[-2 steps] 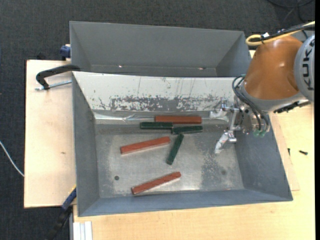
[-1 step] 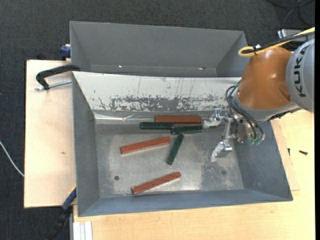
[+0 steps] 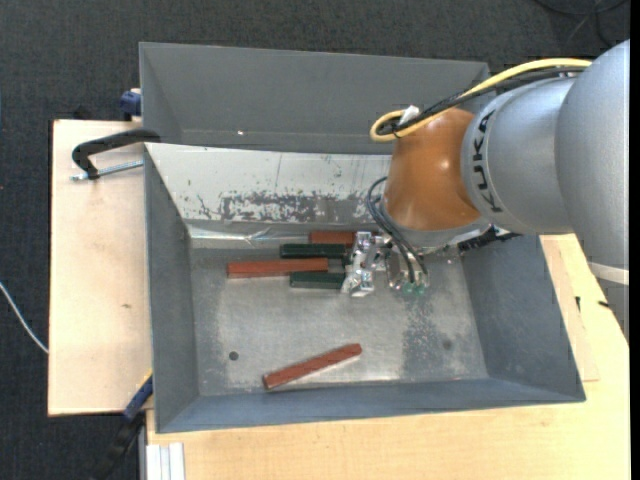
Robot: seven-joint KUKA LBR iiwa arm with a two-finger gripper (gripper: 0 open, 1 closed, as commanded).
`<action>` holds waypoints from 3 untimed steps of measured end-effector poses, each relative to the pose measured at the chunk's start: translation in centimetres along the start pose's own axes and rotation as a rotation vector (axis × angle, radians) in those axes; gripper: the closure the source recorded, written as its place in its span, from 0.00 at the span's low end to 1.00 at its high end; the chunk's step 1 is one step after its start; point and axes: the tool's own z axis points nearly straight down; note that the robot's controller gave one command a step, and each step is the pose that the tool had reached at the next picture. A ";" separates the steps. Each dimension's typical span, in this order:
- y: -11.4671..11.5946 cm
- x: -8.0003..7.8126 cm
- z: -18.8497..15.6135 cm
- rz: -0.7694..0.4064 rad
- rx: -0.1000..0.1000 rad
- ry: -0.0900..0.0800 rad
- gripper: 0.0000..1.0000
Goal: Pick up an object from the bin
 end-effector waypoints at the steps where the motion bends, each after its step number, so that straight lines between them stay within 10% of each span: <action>1: 0.0 0.0 0.0 0.000 0.000 0.000 1.00; 2: 0.1 -0.4 -9.1 -0.006 -0.002 0.009 0.00; 3: 0.1 -0.3 -8.8 -0.006 -0.001 0.014 0.00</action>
Offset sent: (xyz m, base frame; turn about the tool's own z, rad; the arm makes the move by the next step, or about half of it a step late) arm 0.0000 0.0000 0.0874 -0.0048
